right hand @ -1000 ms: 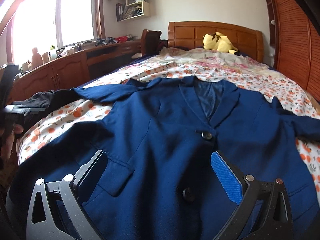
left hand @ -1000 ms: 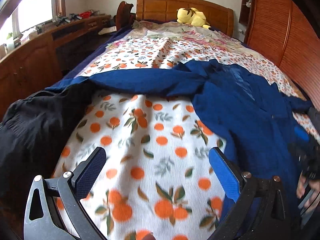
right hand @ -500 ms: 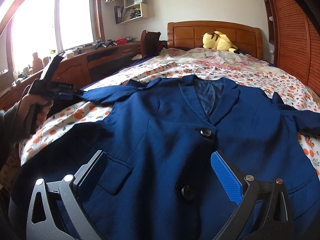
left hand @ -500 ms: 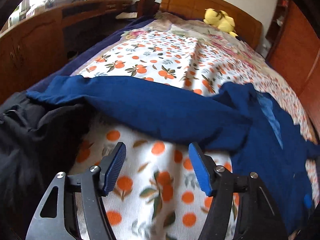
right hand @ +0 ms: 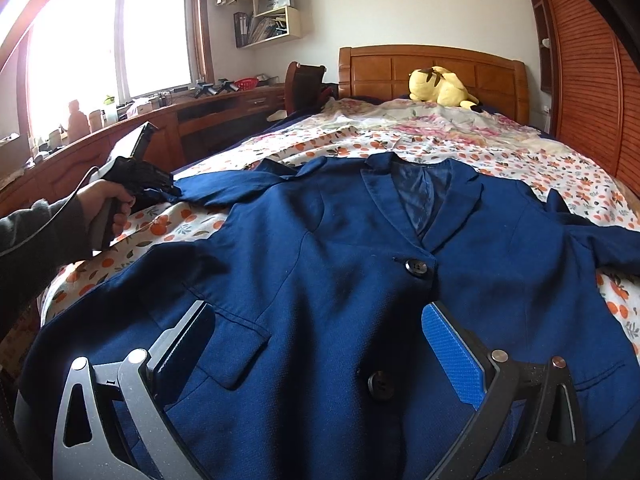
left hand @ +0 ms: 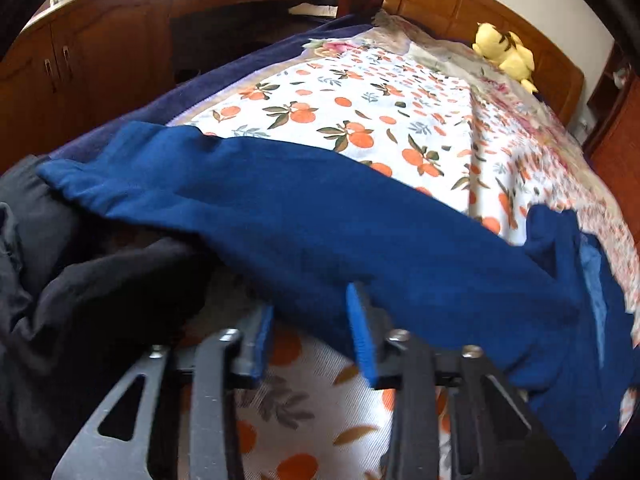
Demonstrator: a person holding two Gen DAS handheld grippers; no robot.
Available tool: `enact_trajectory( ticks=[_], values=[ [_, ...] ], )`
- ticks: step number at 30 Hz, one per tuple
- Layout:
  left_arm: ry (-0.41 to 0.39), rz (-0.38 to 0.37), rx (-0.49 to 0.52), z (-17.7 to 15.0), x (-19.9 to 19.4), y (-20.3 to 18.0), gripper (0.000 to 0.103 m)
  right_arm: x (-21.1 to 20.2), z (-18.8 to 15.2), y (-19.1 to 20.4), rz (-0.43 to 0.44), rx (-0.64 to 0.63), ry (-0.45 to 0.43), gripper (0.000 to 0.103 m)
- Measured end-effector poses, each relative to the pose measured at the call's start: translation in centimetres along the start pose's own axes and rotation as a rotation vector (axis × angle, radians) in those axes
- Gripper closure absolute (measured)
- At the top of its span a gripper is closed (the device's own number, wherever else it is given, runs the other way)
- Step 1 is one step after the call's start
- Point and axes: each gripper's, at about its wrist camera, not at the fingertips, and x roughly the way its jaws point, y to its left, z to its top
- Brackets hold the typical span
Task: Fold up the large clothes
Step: 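Reach the left gripper to the nearby jacket sleeve cuff and close on it, then carry the sleeve across the jacket front and open the left gripper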
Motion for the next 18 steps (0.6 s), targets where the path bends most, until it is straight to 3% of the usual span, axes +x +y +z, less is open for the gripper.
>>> enact_trajectory(
  ticks=[3,8,13,18],
  values=[
    [-0.007,-0.058,-0.006,0.1,0.5,-0.5,0.097,0.1,-0.1,-0.1,0.005,0.004,0.001,0.000],
    [-0.054,-0.059,0.055,0.2,-1.2,-2.6,0.100,-0.1,-0.2,0.1,0.001,0.001,-0.013,0.000],
    [-0.193,-0.138,0.171,-0.4,-8.8,-8.0,0.100,-0.4,-0.3,0.1,0.006,0.002,-0.030,0.000],
    [-0.227,-0.188,0.295,-2.7,-13.7,-13.4,0.100,-0.6,-0.3,-0.2,0.015,0.013,-0.034,0.000]
  ],
)
